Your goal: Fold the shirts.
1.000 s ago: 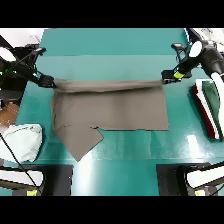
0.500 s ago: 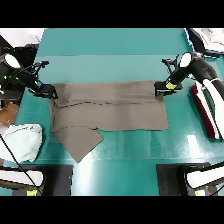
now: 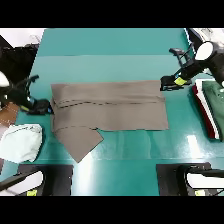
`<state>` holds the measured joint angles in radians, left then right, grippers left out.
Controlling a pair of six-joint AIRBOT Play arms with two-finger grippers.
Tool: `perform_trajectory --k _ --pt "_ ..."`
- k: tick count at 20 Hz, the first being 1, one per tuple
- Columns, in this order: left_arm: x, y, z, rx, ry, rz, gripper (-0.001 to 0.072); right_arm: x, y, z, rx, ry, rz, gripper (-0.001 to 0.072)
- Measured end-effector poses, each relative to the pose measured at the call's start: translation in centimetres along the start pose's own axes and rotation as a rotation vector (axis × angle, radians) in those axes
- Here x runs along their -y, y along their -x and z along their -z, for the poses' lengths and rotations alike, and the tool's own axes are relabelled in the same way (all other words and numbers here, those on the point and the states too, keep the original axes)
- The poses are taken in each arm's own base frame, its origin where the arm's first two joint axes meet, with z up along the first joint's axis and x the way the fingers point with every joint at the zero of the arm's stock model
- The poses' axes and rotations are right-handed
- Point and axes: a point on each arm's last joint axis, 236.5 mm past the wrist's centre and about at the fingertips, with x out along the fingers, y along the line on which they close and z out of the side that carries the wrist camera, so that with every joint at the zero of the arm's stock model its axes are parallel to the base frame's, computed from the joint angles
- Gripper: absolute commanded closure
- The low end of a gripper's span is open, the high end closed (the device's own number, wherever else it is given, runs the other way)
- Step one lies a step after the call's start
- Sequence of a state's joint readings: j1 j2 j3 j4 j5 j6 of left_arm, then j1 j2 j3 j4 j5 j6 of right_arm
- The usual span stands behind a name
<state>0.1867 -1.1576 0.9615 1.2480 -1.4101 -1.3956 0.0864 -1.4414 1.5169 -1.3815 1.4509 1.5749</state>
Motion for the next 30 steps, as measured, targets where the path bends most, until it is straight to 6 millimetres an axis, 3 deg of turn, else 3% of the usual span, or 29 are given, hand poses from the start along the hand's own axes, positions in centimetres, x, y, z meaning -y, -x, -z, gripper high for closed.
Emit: perform_trajectory --k 6,9,15,16,17,18,23,27,30 --pt "2.2 -5.0 9.8 -0.059 0.171 0.120 0.0159 -0.6 3.1 -1.1 0.120 0.022 -0.004 0.0334" --pt "2.2 -6.9 12.2 -0.092 0.225 0.132 0.0159 -0.7 3.5 -1.3 0.137 0.027 -0.004 0.0333" --pt "2.6 -8.4 11.6 -0.029 0.314 0.174 0.0161 -0.8 3.7 -1.4 0.144 0.030 -0.005 0.0334" --pt "2.8 -8.5 11.0 -0.007 0.326 0.187 0.0217 -0.8 3.7 -1.3 0.144 0.030 -0.005 0.0334" --pt "2.8 -8.5 10.4 0.020 0.333 0.193 0.0459 -0.8 3.7 -1.2 0.138 0.030 -0.005 0.0334" --pt "2.5 -8.7 9.9 0.044 0.335 0.187 0.0625 -0.8 3.7 -1.0 0.129 0.030 -0.005 0.0334" --pt "3.3 -8.3 8.9 0.083 0.313 0.226 0.0677 0.6 2.9 2.0 0.027 0.013 0.002 0.0335" --pt "4.7 -6.7 8.1 0.092 0.238 0.267 0.0678 3.6 0.2 7.8 -0.099 -0.081 -0.005 0.0332" --pt "5.4 -5.4 7.2 0.113 0.190 0.282 0.0677 4.9 -2.6 12.0 -0.158 -0.186 -0.111 0.0330"
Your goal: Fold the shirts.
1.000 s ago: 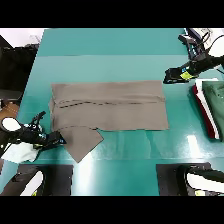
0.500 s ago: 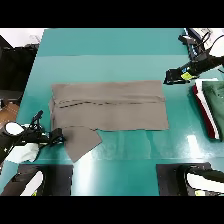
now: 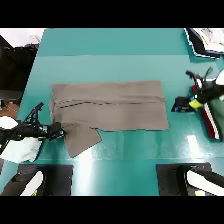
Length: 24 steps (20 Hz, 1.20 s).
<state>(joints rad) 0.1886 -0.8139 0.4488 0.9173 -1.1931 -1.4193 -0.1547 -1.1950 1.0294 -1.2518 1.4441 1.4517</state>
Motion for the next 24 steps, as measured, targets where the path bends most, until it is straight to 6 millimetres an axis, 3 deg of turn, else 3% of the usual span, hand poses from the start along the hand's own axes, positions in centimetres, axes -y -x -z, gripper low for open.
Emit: perform_trajectory --k 6,11,13,14,15,16,20,24 --pt "0.8 0.6 -0.3 0.001 -0.037 0.015 0.0677 3.1 -4.5 2.6 0.018 -0.203 -0.167 0.0332" --pt "1.0 0.7 -0.1 -0.009 -0.046 0.019 0.0677 2.8 -7.3 4.0 -0.041 -0.251 -0.234 0.0335" --pt "1.0 0.7 0.0 -0.013 -0.046 0.020 0.0677 2.0 -8.1 4.4 -0.073 -0.245 -0.253 0.0410" --pt "1.0 0.7 0.0 -0.015 -0.047 0.021 0.0677 1.9 -8.5 4.5 -0.082 -0.237 -0.250 0.0483" --pt "1.0 0.7 0.0 -0.016 -0.048 0.021 0.0677 1.7 -8.8 4.6 -0.087 -0.226 -0.247 0.0640" --pt "1.1 0.8 0.1 -0.018 -0.048 0.022 0.0678 1.7 -9.1 4.6 -0.091 -0.221 -0.241 0.0691" --pt "1.2 1.2 0.5 -0.038 -0.066 0.015 0.0679 2.1 -8.6 4.6 -0.062 -0.190 -0.211 0.0695" --pt "1.8 3.4 0.6 -0.042 -0.124 -0.022 0.0679 3.9 -4.7 5.6 -0.022 -0.170 -0.146 0.0696"
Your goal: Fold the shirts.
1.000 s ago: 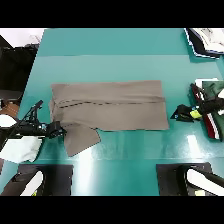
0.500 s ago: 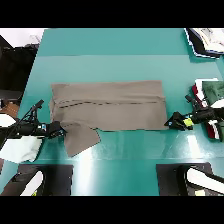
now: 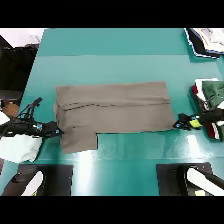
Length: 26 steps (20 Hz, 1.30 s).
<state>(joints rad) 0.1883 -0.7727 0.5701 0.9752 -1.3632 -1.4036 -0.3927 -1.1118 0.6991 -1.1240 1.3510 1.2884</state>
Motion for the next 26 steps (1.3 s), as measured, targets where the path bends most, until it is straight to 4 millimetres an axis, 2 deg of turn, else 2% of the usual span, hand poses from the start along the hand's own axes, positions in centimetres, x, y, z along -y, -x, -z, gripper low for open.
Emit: perform_trajectory --k 3,7,11,17,23,24,25,26 --pt "2.0 1.7 0.8 -0.010 -0.026 0.035 0.0679 1.7 3.5 1.2 0.040 -0.007 0.078 0.0696" --pt "5.0 2.4 0.9 0.004 -0.085 0.103 0.0679 1.1 6.1 1.2 0.139 0.012 0.097 0.0696" --pt "6.3 3.1 -3.0 0.136 -0.147 0.083 0.0678 -1.6 6.7 -1.1 0.239 0.078 0.066 0.0696" --pt "4.9 3.4 -9.8 0.299 -0.153 -0.013 0.0677 -4.5 7.1 -6.8 0.301 0.120 0.050 0.0696" --pt "3.0 2.7 -15.3 0.437 -0.117 -0.061 0.0674 -6.1 5.4 -11.9 0.265 0.140 0.041 0.0691" --pt "2.8 2.7 -16.1 0.460 -0.111 -0.066 0.0533 -6.4 5.0 -12.6 0.259 0.139 0.039 0.0683" --pt "2.5 2.7 -17.0 0.487 -0.104 -0.071 0.0190 -6.6 4.5 -13.4 0.253 0.140 0.039 0.0537" --pt "2.3 2.6 -17.6 0.506 -0.094 -0.072 0.0032 -6.7 4.2 -14.2 0.254 0.138 0.036 0.0224"
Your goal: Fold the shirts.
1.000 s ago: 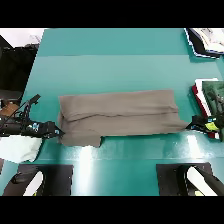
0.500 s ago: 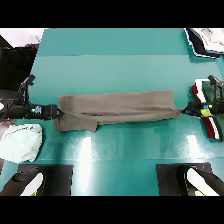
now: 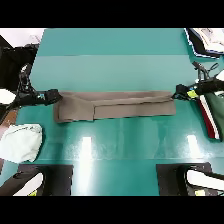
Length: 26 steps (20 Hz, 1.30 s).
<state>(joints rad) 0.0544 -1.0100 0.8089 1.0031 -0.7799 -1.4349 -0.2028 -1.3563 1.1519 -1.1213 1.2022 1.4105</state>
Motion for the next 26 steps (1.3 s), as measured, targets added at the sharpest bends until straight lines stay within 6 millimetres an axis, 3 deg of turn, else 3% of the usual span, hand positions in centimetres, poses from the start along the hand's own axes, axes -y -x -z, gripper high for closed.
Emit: perform_trajectory --k 1,5,7,9,10,14,17,21,23,26 --pt "-0.1 -0.4 -0.4 0.016 0.017 0.001 0.0035 -0.2 -0.5 -0.8 0.008 -0.004 -0.009 0.0134" --pt "0.3 -0.7 -2.2 0.072 0.057 0.023 0.0036 -1.3 -0.6 -4.3 0.051 -0.032 -0.077 0.0134" --pt "1.1 -0.4 -2.7 0.069 0.056 0.042 0.0052 -0.9 0.0 -4.7 0.033 -0.031 -0.100 0.0134" --pt "1.9 -0.1 -2.4 0.037 0.055 0.062 0.0517 0.6 0.5 -4.4 0.011 -0.044 -0.107 0.0134" --pt "2.1 0.0 -2.1 0.017 0.054 0.070 0.0671 1.6 0.6 -4.0 -0.004 -0.057 -0.111 0.0134" --pt "3.0 0.3 0.0 -0.081 0.032 0.097 0.0676 5.8 -0.1 -1.2 -0.065 -0.120 -0.125 0.0141" --pt "4.2 0.4 1.6 -0.145 0.000 0.121 0.0676 7.5 -1.4 0.6 -0.104 -0.160 -0.174 0.0174" --pt "6.3 0.1 3.5 -0.201 -0.056 0.155 0.0677 7.3 -3.4 1.7 -0.149 -0.195 -0.287 0.0187" --pt "7.3 0.0 4.3 -0.221 -0.080 0.171 0.0677 6.6 -4.2 1.9 -0.167 -0.195 -0.329 0.0263" --pt "8.4 0.0 5.3 -0.244 -0.107 0.188 0.0677 5.6 -5.3 2.0 -0.180 -0.163 -0.349 0.0267"
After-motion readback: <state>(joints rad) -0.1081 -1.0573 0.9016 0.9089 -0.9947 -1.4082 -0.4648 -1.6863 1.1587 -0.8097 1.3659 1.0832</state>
